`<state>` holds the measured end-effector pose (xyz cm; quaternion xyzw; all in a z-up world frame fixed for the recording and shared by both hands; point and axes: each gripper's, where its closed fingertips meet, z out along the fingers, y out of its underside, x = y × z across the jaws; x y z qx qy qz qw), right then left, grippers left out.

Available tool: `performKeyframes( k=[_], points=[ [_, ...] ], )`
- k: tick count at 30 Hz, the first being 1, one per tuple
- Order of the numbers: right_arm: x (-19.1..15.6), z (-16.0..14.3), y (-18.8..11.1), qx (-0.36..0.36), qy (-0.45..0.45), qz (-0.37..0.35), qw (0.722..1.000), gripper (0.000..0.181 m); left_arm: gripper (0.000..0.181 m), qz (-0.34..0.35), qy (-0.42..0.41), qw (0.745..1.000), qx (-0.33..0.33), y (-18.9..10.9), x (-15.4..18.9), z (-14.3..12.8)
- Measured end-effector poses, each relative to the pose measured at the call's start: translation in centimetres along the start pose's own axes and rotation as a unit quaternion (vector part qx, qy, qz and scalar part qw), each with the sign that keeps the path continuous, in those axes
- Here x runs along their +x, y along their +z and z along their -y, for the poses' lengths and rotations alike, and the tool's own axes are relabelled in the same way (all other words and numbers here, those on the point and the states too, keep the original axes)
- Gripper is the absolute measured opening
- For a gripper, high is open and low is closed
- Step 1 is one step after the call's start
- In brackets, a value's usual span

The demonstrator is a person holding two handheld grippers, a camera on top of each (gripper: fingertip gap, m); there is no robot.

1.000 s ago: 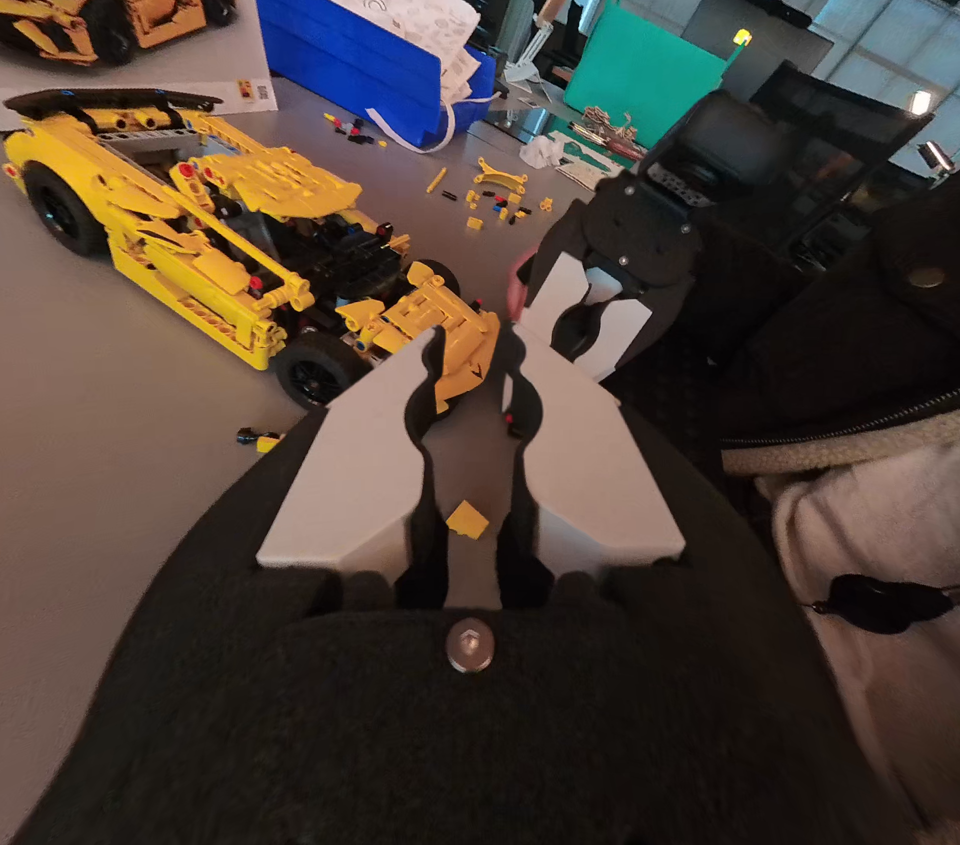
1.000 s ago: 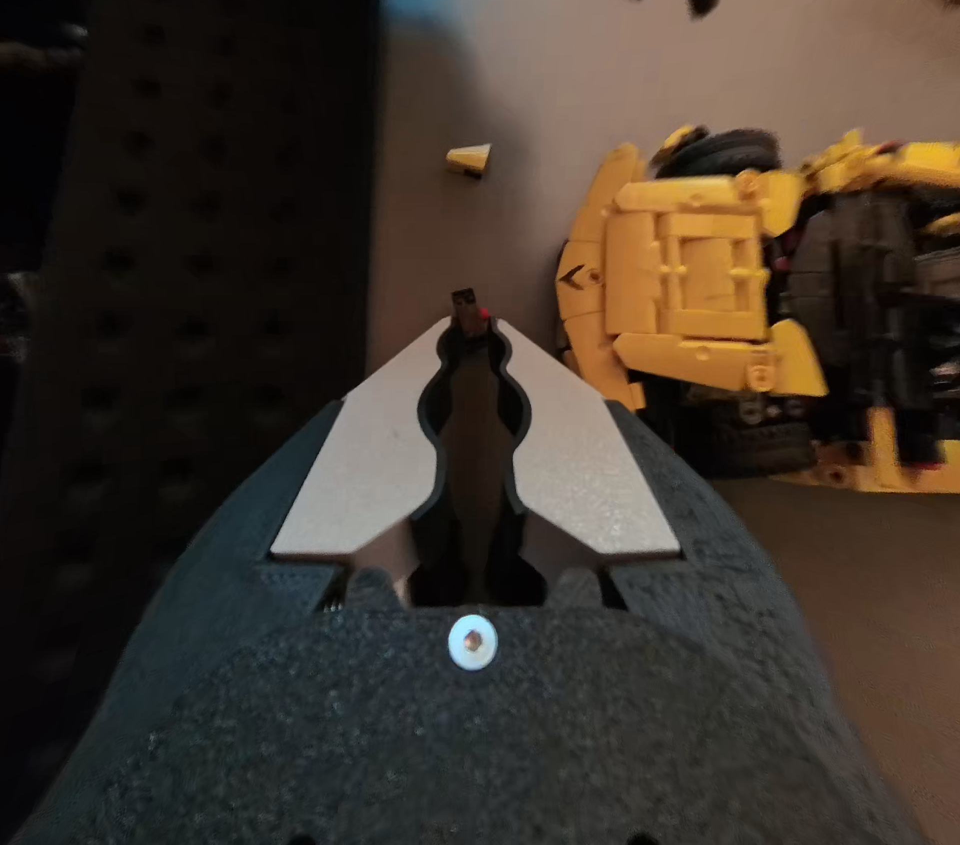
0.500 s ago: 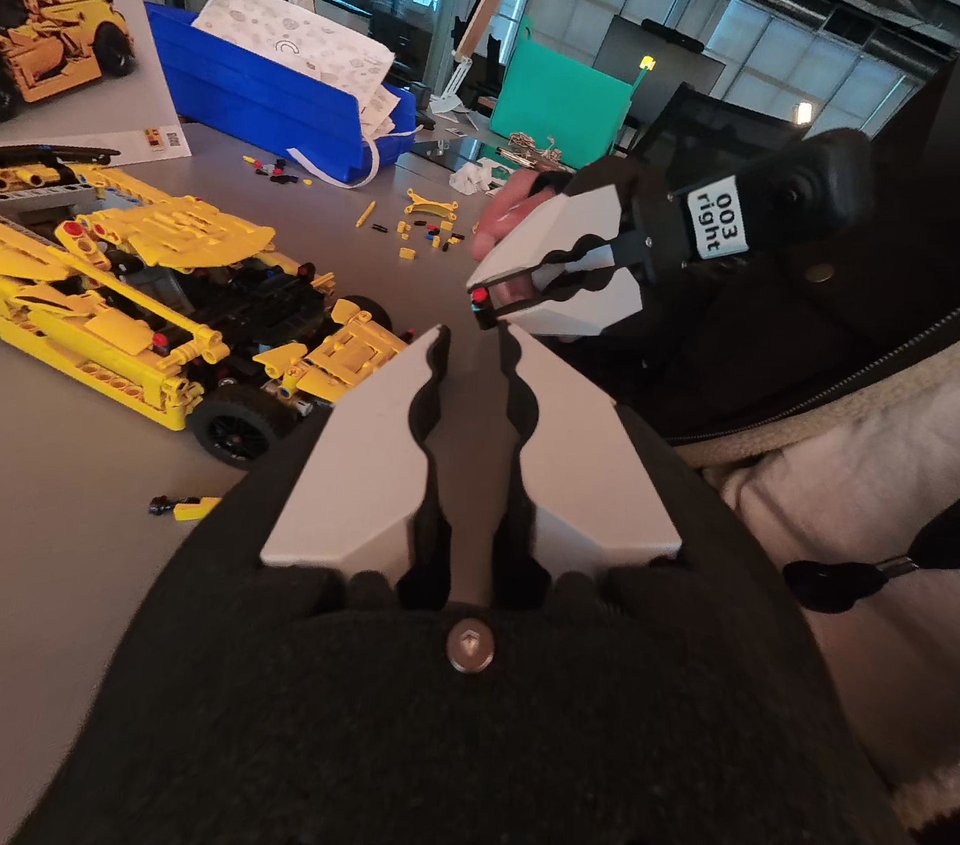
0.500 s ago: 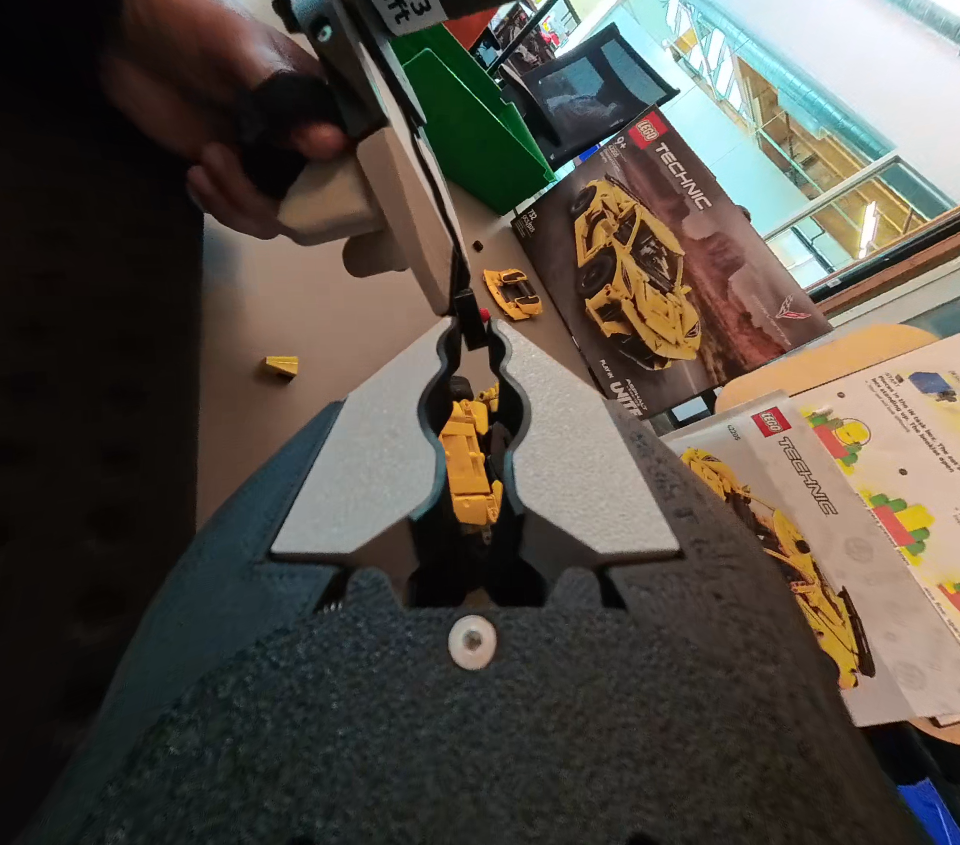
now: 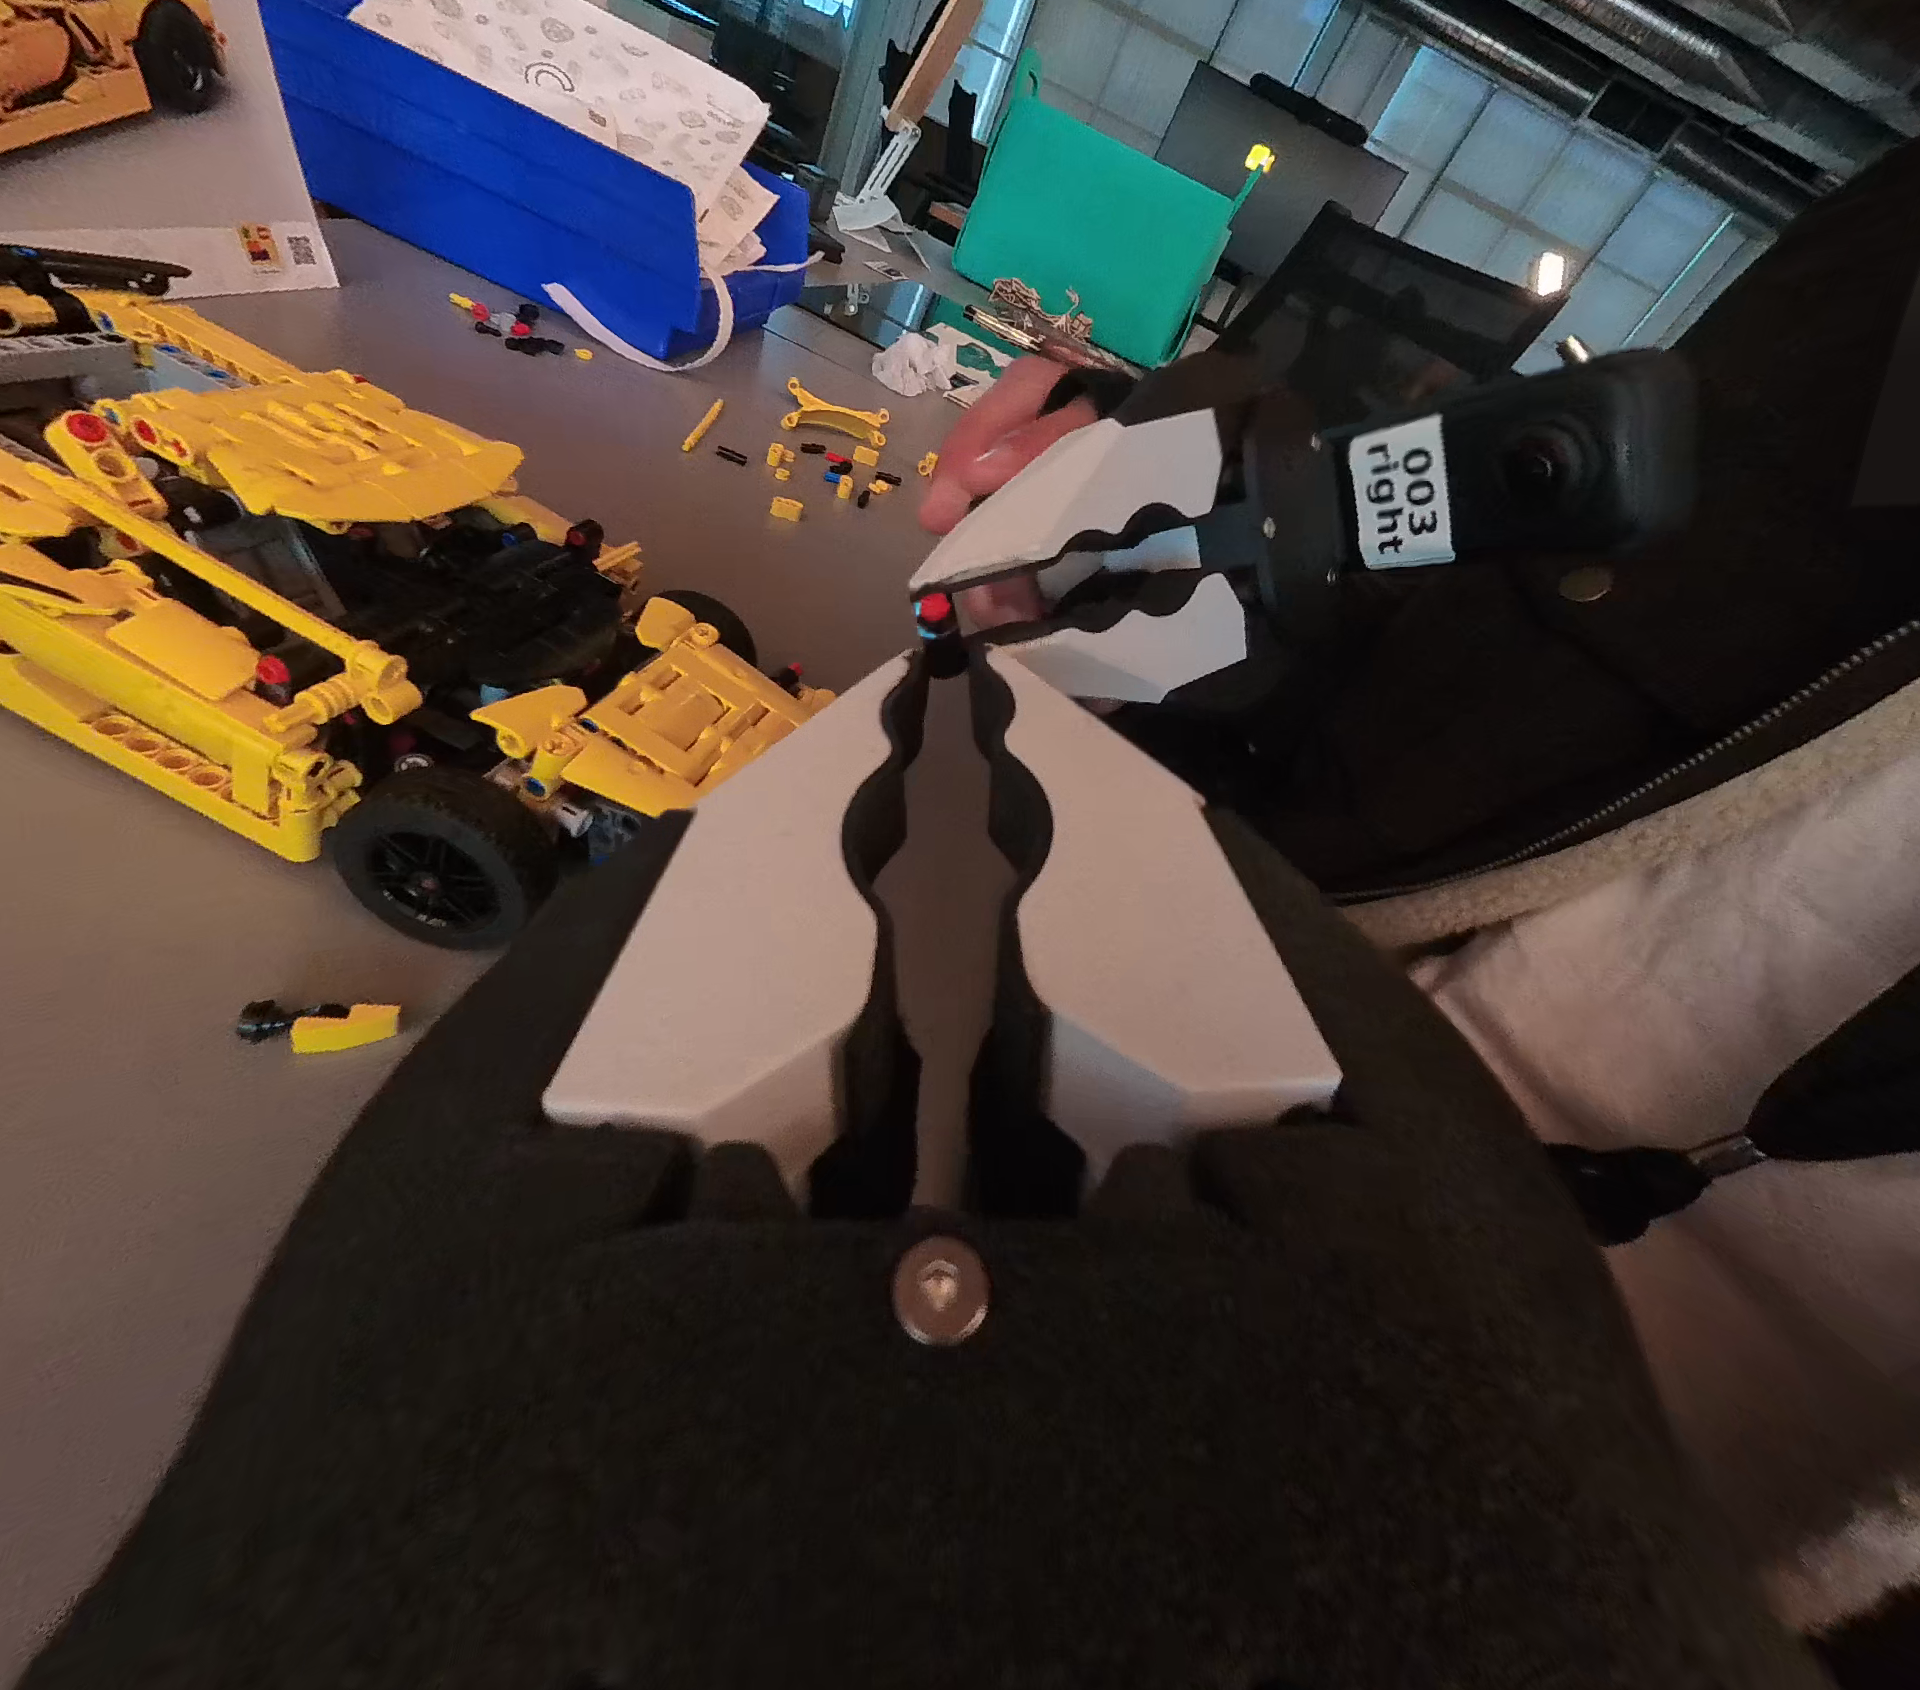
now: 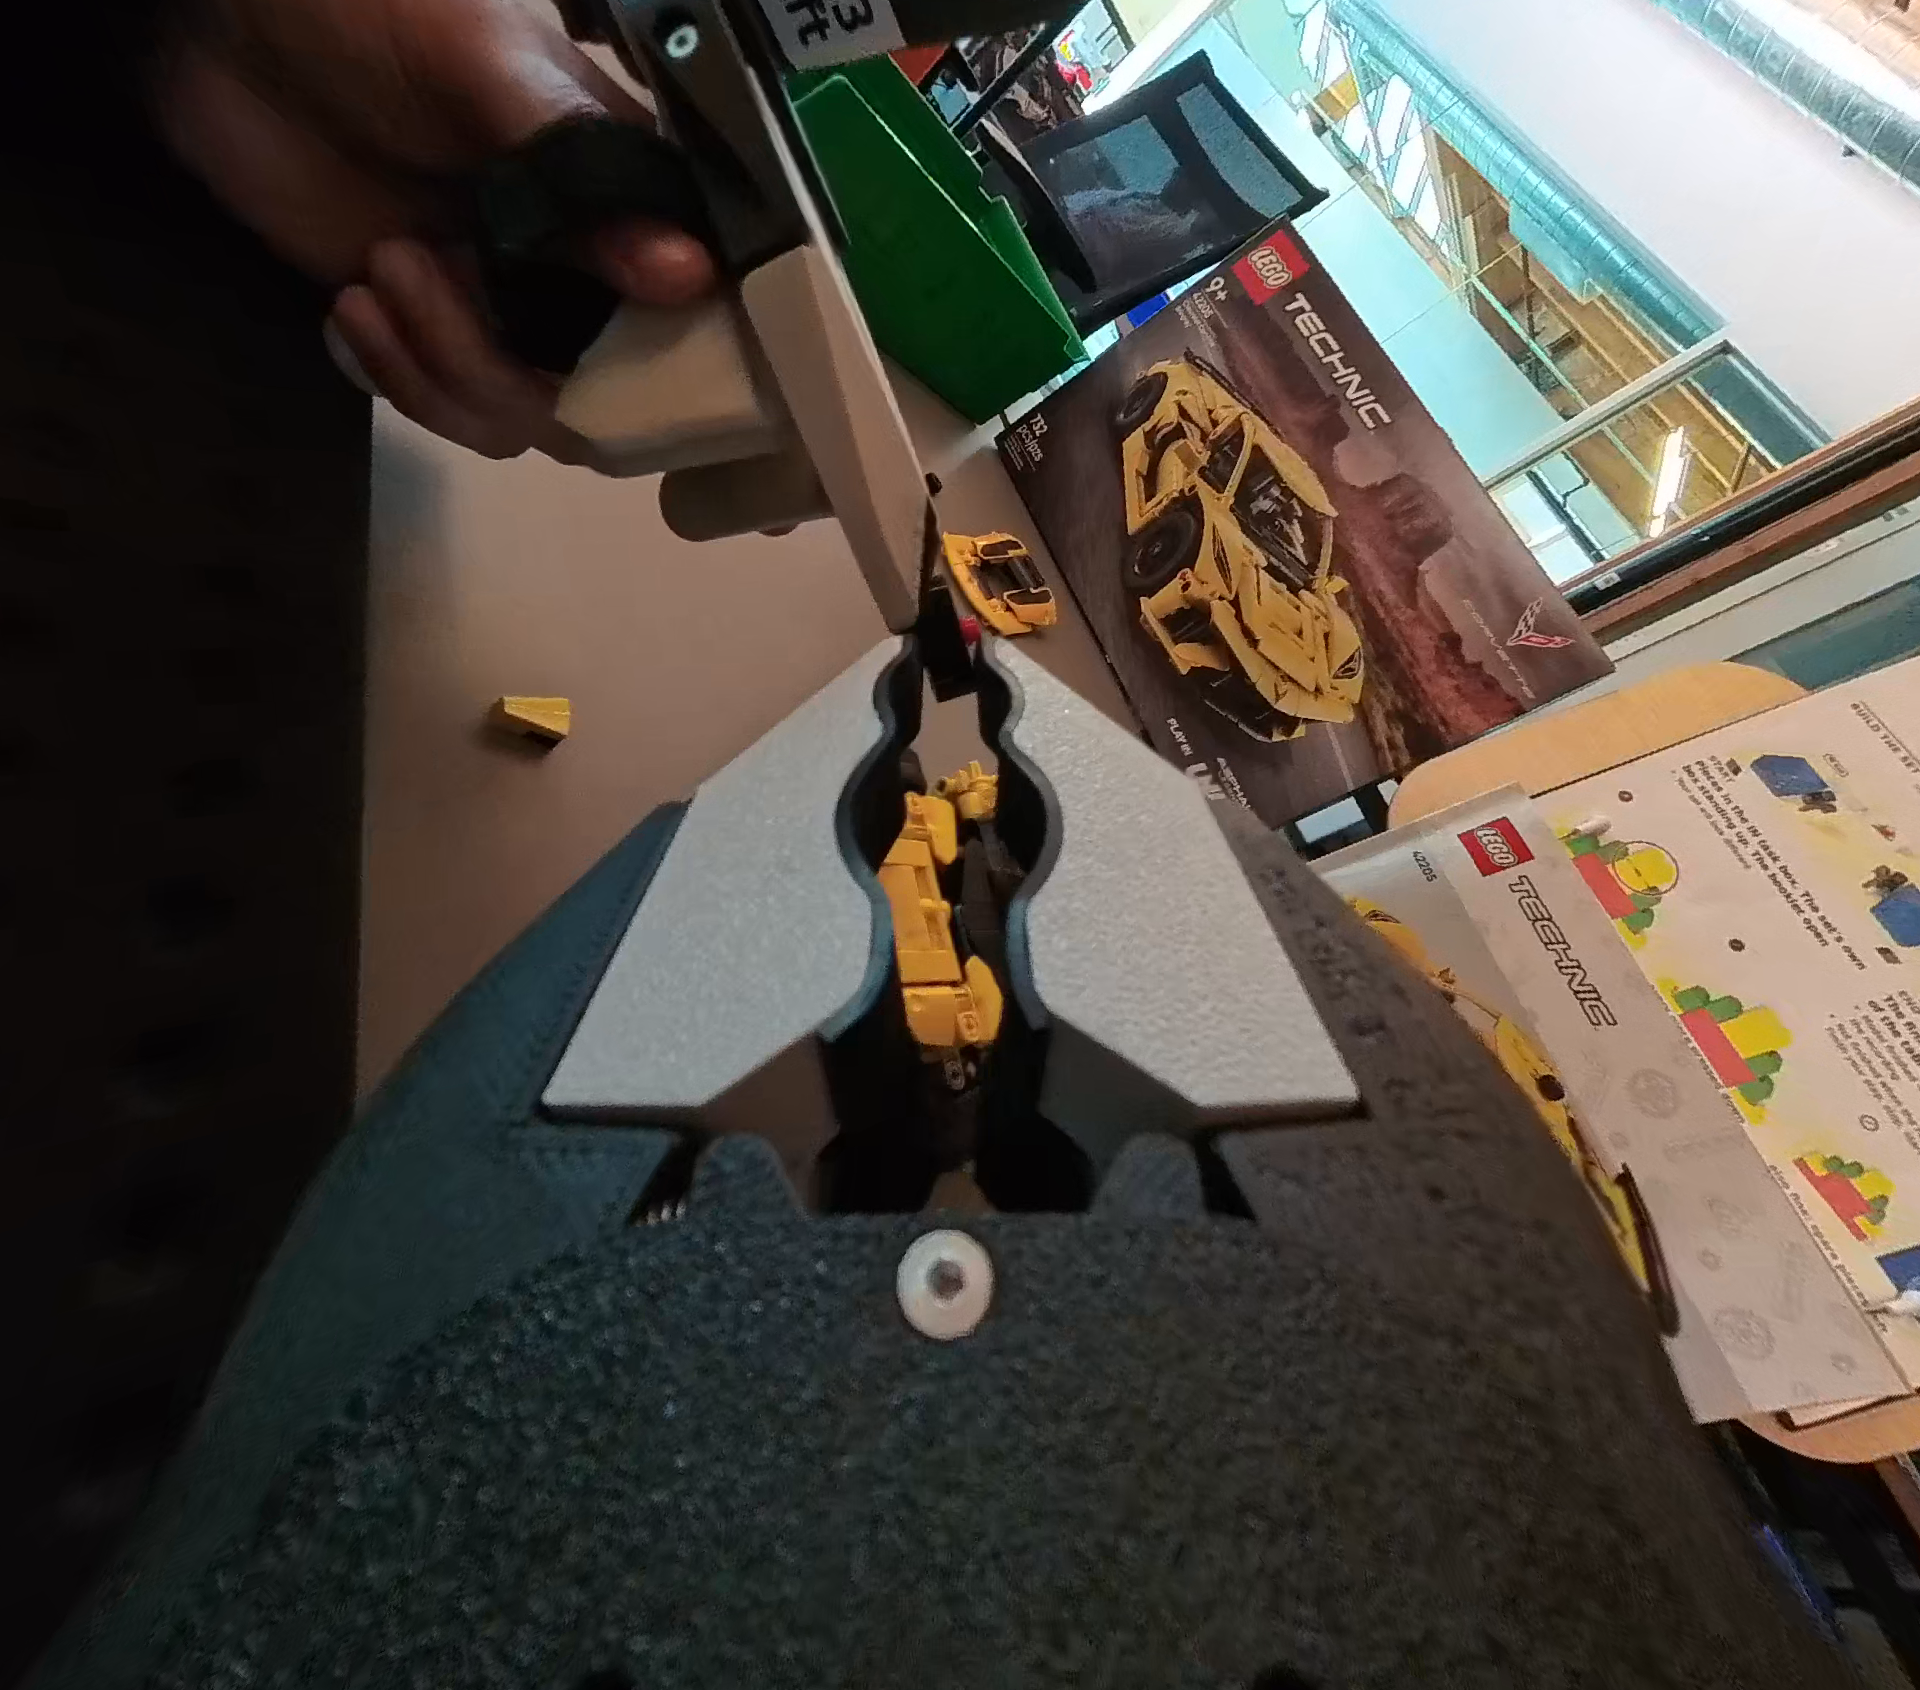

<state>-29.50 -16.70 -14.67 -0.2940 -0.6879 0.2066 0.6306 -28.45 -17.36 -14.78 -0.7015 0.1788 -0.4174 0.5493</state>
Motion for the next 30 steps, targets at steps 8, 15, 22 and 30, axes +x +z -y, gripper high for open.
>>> performKeyframes(
  k=[8,15,22,30],
  points=[
    [-1.7,-1.5,0.0,-0.02,0.218,0.114,0.969,0.035,0.006,0.077,0.085,0.993,-0.024,0.0,-1.2,-0.5],
    [-1.9,-1.8,-0.5,-0.009,0.261,0.156,0.953,0.034,0.006,0.117,0.201,0.97,-0.068,0.8,-1.3,-1.8],
    [-2.1,-2.3,-0.6,-0.023,0.268,0.161,0.949,0.024,0.007,0.135,0.222,0.963,-0.074,0.7,-1.6,-1.8],
    [-2.4,-2.7,-0.6,-0.034,0.277,0.167,0.946,0.022,0.006,0.151,0.238,0.955,-0.09,0.7,-2.0,-2.1]
  ],
)
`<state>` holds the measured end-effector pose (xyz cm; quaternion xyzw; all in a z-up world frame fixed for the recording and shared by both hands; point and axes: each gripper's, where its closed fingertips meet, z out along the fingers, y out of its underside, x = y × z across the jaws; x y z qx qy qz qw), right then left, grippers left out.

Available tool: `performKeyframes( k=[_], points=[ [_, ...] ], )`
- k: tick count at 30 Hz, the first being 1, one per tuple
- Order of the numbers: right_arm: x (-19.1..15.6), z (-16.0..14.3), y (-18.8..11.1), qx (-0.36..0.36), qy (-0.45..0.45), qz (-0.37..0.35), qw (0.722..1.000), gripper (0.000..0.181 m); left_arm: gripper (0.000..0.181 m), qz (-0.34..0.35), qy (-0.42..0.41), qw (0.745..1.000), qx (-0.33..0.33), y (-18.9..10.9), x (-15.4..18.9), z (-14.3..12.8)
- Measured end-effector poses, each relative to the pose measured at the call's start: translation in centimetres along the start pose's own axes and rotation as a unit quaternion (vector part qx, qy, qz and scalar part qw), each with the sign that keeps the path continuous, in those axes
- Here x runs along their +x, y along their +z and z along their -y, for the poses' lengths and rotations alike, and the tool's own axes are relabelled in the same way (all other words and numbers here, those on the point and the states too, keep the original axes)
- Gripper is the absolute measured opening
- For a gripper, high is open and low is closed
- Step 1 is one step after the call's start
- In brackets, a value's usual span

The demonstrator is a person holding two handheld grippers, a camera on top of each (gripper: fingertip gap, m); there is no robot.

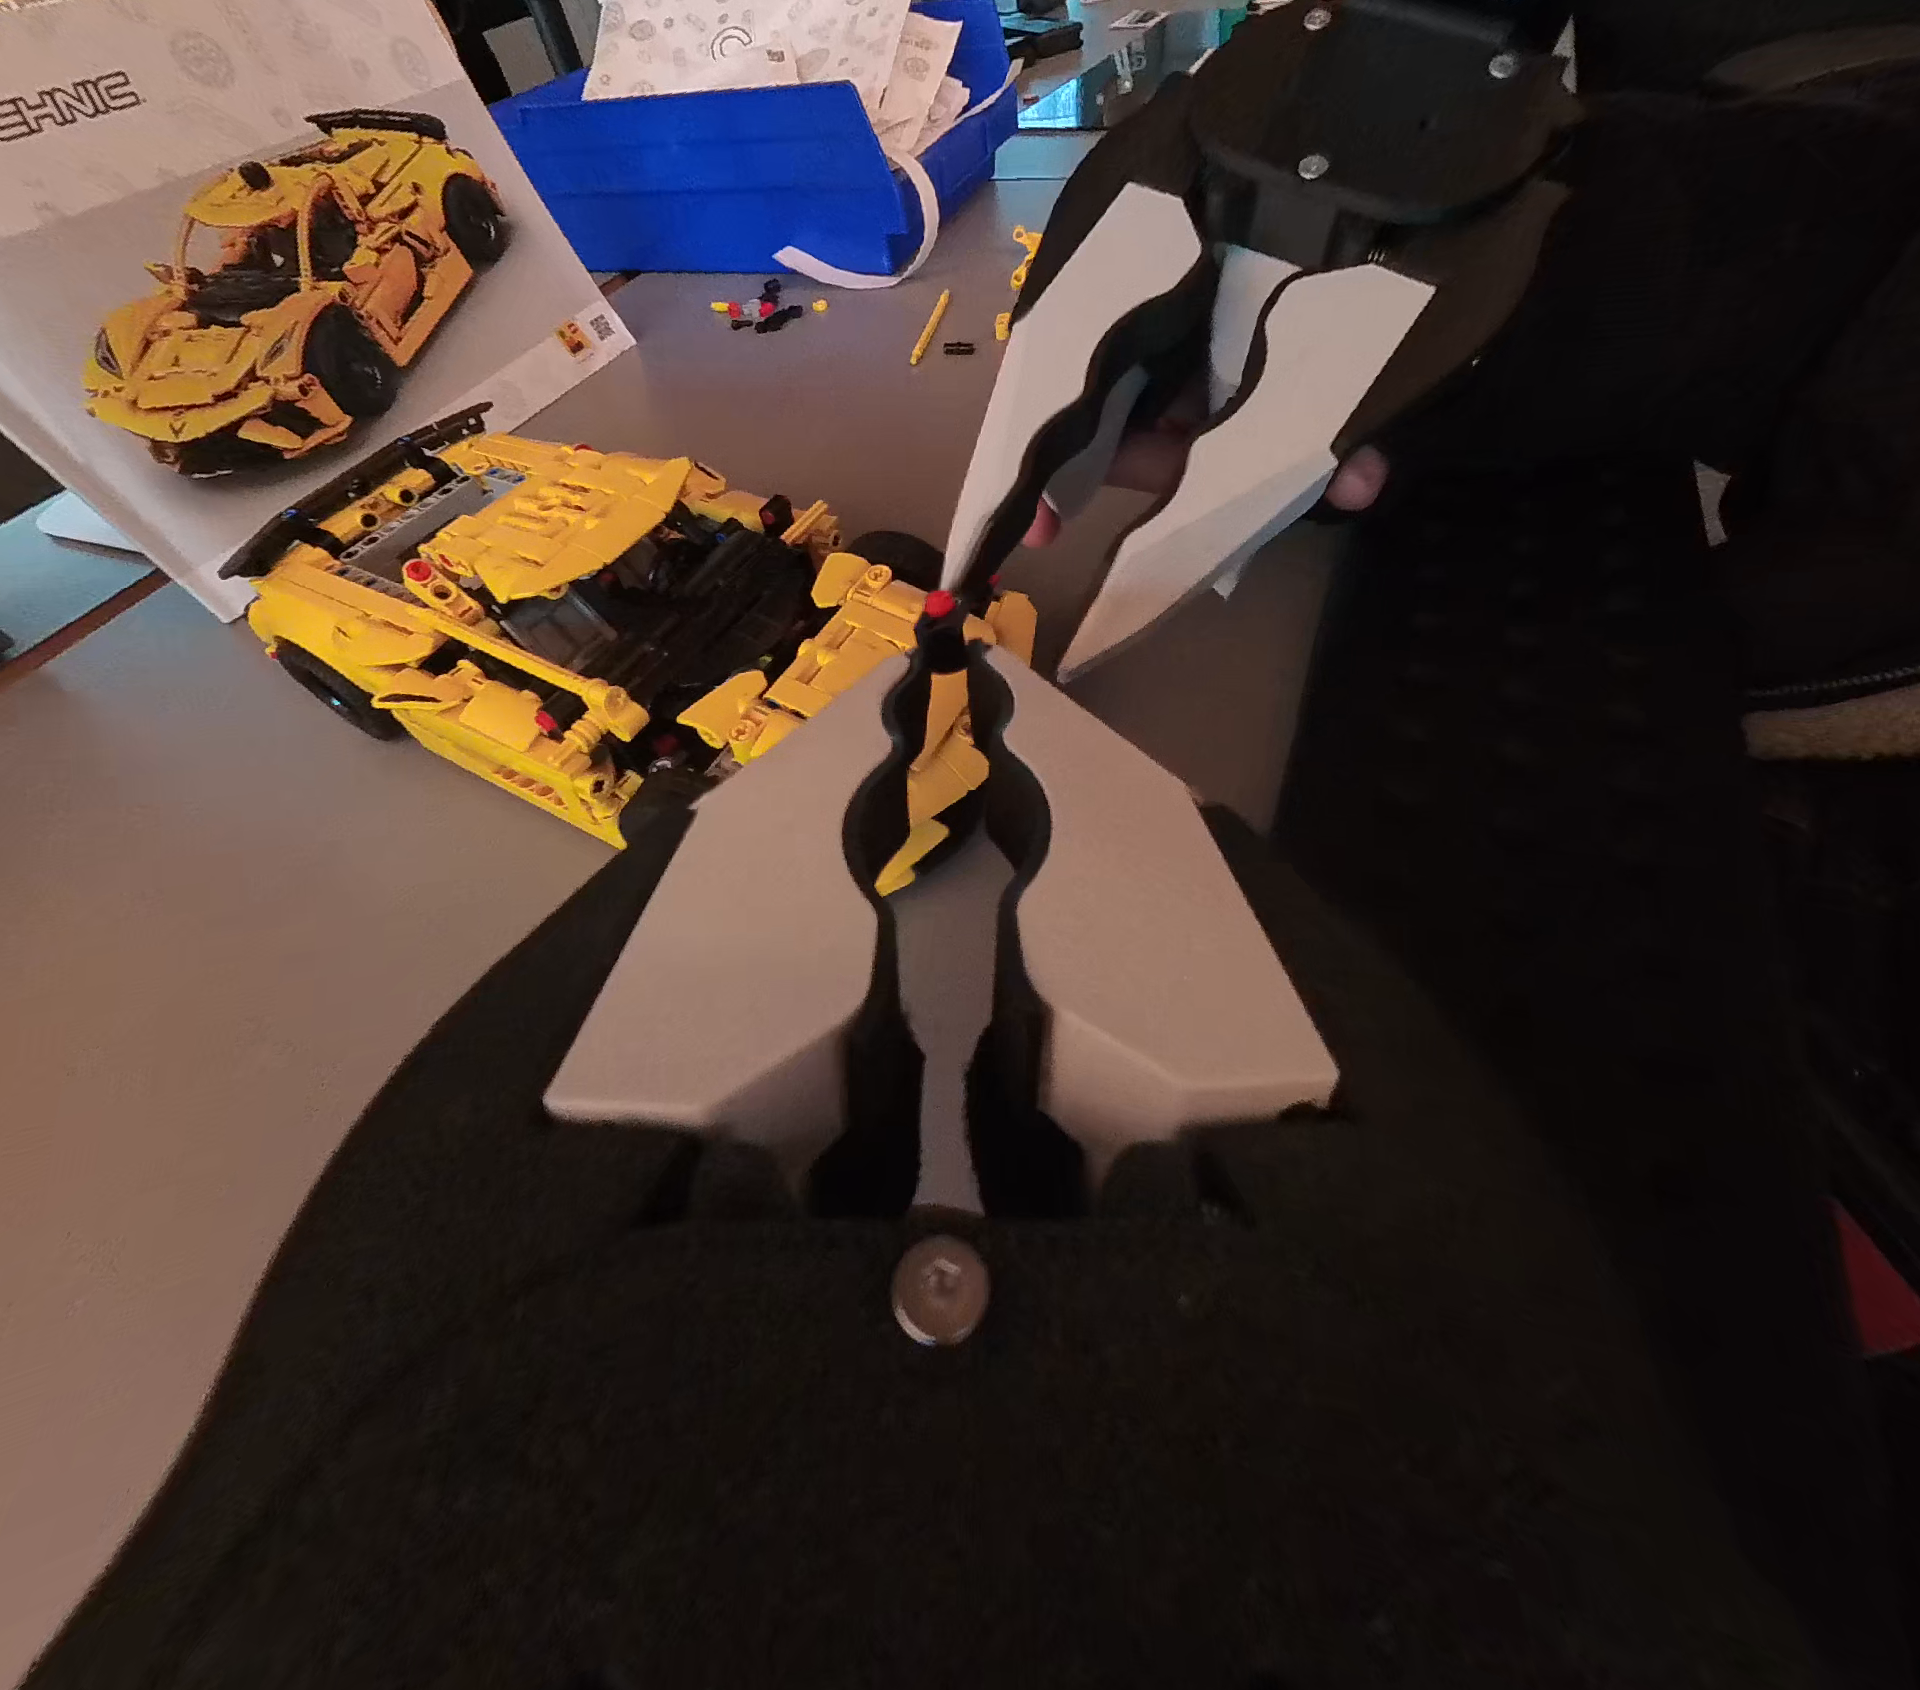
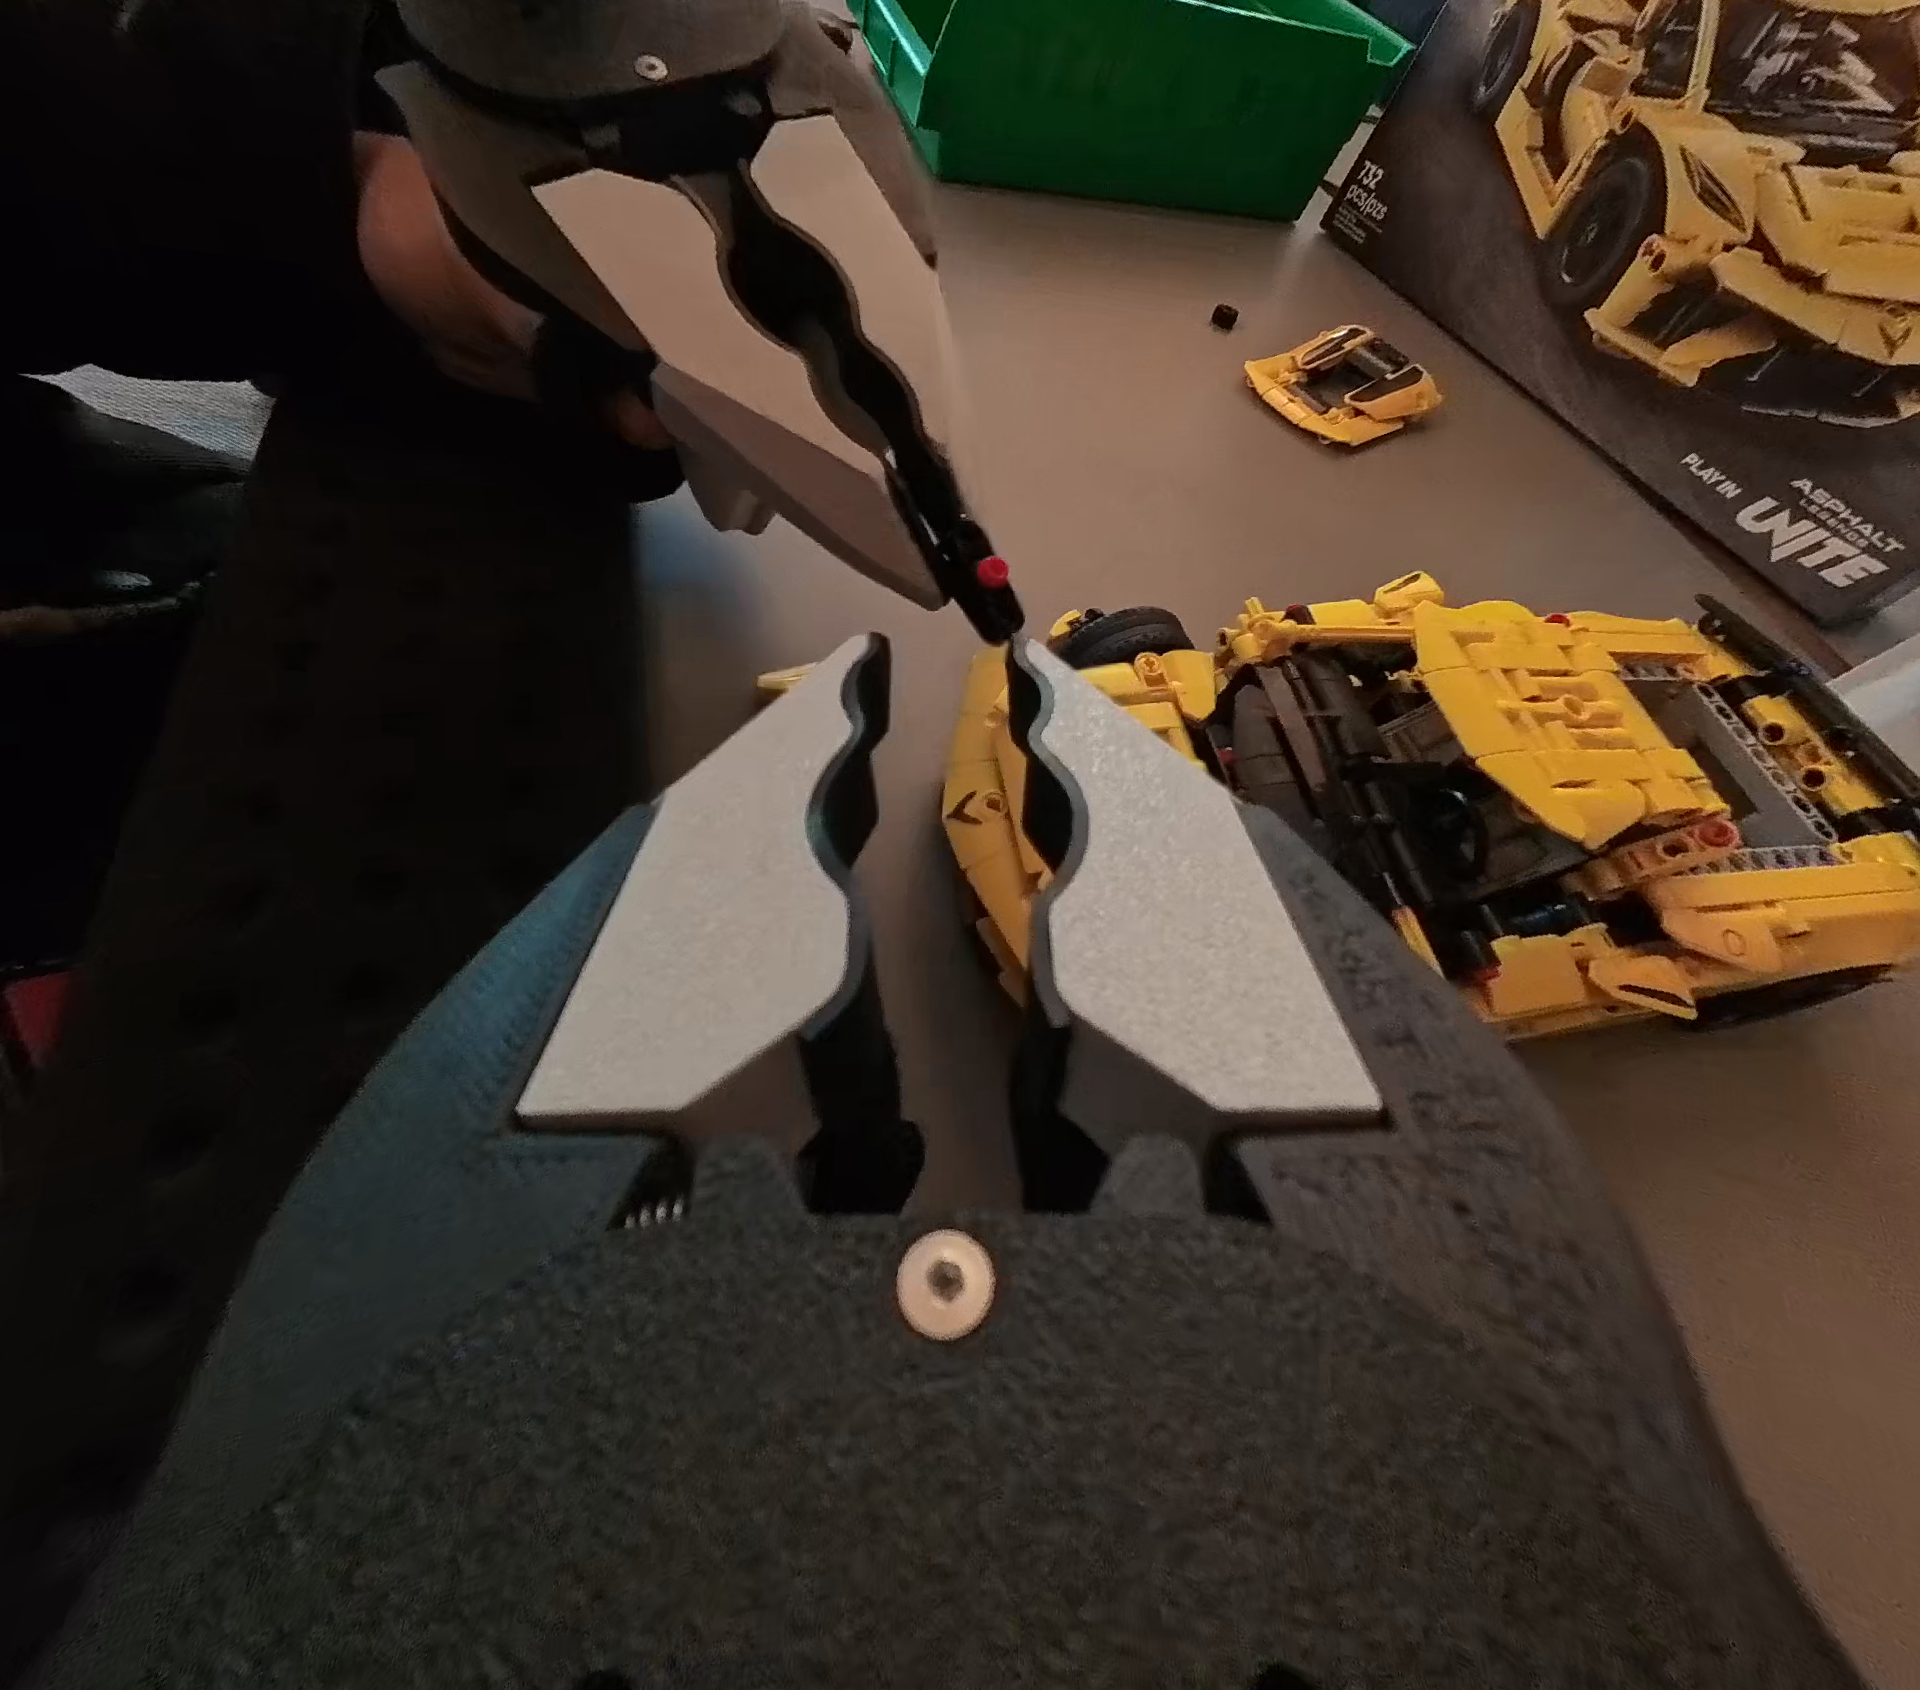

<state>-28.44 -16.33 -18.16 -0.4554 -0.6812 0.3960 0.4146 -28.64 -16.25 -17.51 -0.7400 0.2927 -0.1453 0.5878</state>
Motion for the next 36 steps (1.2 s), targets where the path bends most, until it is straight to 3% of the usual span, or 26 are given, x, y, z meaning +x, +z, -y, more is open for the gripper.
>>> performKeyframes(
  k=[4,11,20,25,36],
  points=[
    [0.1,0.8,-0.2,0.023,0.005,0.001,1.0,0.026,0.006,-0.012,0.004,1.0,-0.011,0.3,0.5,-0.3],
    [0.0,0.5,-0.1,0.014,0.03,0.015,0.999,0.021,0.006,-0.007,0.016,1.0,-0.018,0.4,0.6,-0.5],
    [0.1,-0.2,0.1,-0.003,0.036,0.013,0.999,0.027,0.006,-0.007,0.023,0.999,-0.021,0.5,0.7,-0.6],
    [-0.2,-0.5,0.1,-0.015,0.046,0.025,0.999,0.02,0.006,-0.005,0.029,0.999,-0.027,0.5,0.8,-0.7],
    [0.5,-2.3,0.8,-0.068,0.153,0.022,0.986,0.014,0.006,0.074,0.166,0.978,-0.105,1.5,0.3,-2.4]
  ],
)
